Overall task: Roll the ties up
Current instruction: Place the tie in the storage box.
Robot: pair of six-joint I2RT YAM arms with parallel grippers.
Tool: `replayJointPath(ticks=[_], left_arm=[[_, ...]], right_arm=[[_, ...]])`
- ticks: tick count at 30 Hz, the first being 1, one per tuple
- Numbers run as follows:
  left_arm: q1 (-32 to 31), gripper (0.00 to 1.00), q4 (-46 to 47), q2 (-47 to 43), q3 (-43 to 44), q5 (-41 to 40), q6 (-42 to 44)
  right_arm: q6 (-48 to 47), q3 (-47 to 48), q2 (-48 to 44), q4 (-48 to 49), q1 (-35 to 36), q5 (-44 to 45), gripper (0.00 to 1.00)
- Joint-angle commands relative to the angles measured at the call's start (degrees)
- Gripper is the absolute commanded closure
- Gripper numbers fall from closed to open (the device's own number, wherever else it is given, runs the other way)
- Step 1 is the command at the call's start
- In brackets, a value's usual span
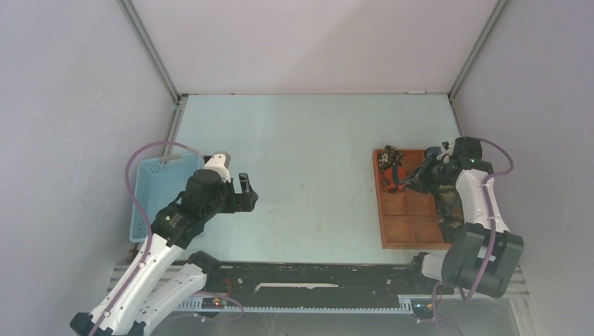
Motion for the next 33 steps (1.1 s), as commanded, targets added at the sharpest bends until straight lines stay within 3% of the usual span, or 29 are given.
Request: replayJointPath(ticks=[1,26,33], left_arm=[[-0.2,0.00,2.4,-0.9,-0.1,1.2,1.1],[-0.2,0.00,2.9,-2.9,-0.7,1.3,1.2],[-0.2,0.00,2.8,-3.0,-0.7,1.0,1.2]], right_arm=[[1.5,-0.1,2.5,2.5,-0.2,1.4,1.00],[7.1,0.2,22.3,13.3,8.1,10.8,1.00],[6.4,-0.5,20.1,12.5,8.0,12.8,1.00]])
